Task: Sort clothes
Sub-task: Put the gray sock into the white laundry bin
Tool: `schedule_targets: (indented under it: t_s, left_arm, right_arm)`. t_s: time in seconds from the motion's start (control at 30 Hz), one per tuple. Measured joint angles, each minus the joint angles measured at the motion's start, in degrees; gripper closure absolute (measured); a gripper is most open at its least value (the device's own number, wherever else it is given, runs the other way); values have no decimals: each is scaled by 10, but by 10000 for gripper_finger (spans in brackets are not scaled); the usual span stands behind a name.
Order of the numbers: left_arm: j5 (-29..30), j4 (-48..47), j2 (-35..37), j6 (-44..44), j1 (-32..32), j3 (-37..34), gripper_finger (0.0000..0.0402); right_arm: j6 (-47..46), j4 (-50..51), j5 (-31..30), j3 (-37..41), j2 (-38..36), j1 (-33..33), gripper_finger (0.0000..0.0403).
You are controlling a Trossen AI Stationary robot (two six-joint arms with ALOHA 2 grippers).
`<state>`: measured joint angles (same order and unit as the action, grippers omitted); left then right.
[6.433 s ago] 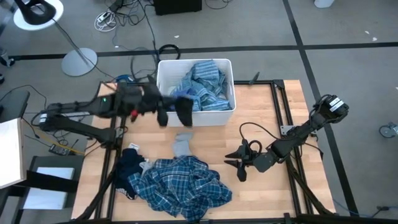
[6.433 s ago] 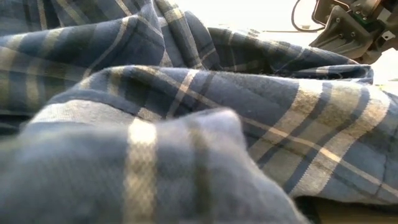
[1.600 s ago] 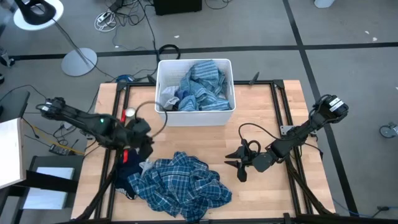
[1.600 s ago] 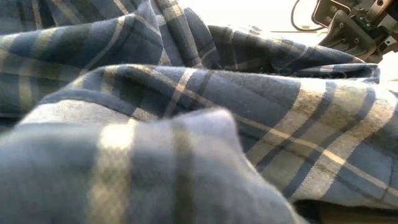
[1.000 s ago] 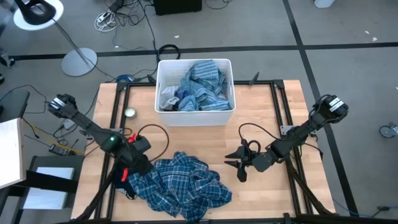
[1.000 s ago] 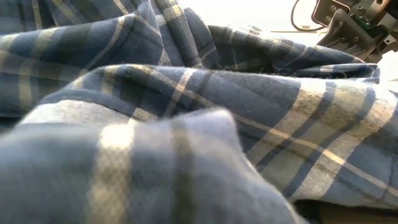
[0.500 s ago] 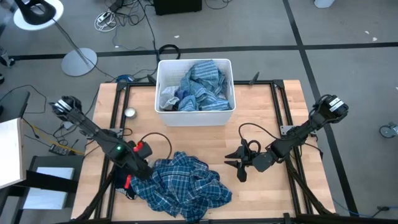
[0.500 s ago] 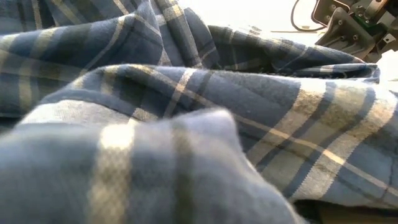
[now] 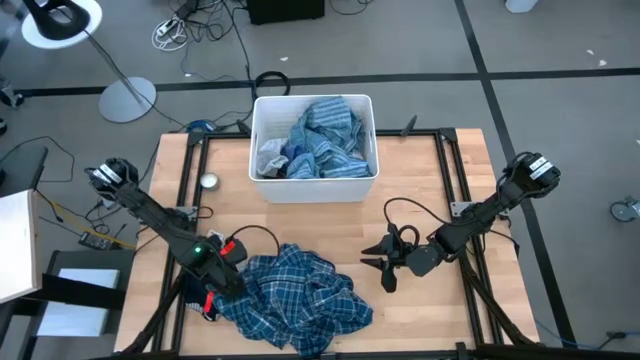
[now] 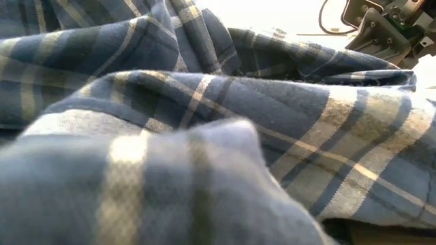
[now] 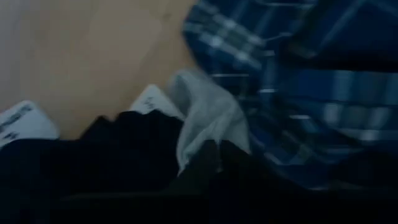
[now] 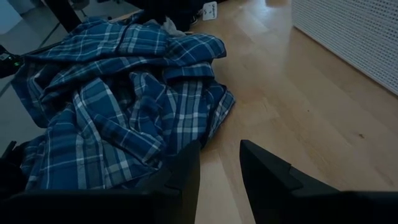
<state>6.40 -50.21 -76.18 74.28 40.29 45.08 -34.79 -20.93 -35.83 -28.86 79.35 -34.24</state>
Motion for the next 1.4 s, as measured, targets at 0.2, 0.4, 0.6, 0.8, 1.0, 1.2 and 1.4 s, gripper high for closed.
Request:
schedule_targets:
  t_s: [0.2,0.4,0.6,0.8,1.0,1.2,1.4]
  left_arm:
    - [-3,10,0,-23,0,17,399]
    - [23,-15,0,-81,0,68,400]
    - [101,-42,5,-196,-13,150,401]
    - [178,-105,5,-304,-60,245,401]
    - [207,-109,5,-479,-168,331,401]
    - [245,-76,5,-633,-311,431,401]
    - [253,20,5,-730,-441,515,401]
  right_arm:
    - [0,0,0,0,0,0,288]
    - [0,0,0,0,0,0,288]
    - [4,0,0,0,0,0,288]
    - [4,0,0,0,0,0,288]
    - [4,0,0,0,0,0,288]
    - [4,0,0,0,0,1,288]
    - [4,0,0,0,0,2,288]
